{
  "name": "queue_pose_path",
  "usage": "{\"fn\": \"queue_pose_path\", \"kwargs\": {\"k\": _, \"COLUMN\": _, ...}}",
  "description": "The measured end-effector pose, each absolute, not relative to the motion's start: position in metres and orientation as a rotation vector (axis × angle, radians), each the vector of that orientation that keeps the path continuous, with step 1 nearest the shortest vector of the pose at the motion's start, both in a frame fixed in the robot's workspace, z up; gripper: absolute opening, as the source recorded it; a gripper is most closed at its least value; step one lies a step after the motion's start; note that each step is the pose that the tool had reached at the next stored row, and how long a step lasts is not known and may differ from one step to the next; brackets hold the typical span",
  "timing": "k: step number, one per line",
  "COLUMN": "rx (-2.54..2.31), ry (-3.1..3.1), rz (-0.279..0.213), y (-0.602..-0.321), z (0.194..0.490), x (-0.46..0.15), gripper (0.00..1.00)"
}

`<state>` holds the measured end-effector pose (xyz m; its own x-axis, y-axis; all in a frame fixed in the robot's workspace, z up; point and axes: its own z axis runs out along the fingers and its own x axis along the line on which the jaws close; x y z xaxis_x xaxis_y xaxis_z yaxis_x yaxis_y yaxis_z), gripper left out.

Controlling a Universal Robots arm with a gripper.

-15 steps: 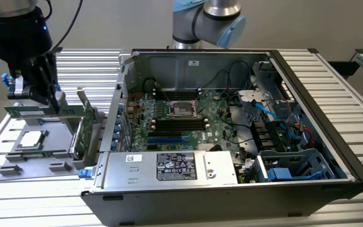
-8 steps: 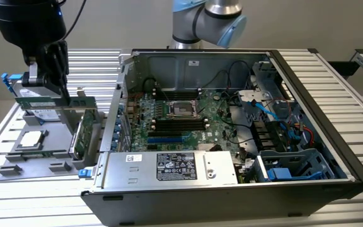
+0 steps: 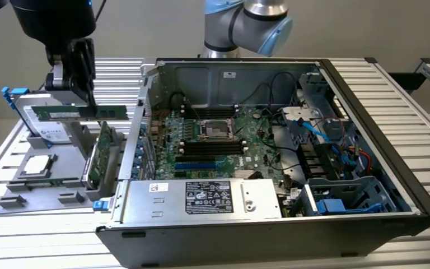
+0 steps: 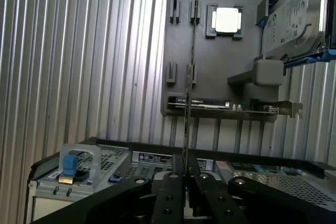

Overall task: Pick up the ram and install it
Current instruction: 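Pick up the ram and move it above insertion slot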

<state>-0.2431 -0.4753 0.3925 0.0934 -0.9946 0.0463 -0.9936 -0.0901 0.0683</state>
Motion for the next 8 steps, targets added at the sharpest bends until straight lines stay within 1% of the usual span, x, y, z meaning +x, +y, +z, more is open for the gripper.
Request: {"fn": "queue_pose_path", "kwargs": {"k": 8, "rx": 2.265, "ry": -2.066, "rz": -0.007, "y": -0.462, "z": 0.394, "x": -0.227, "gripper": 0.14}}
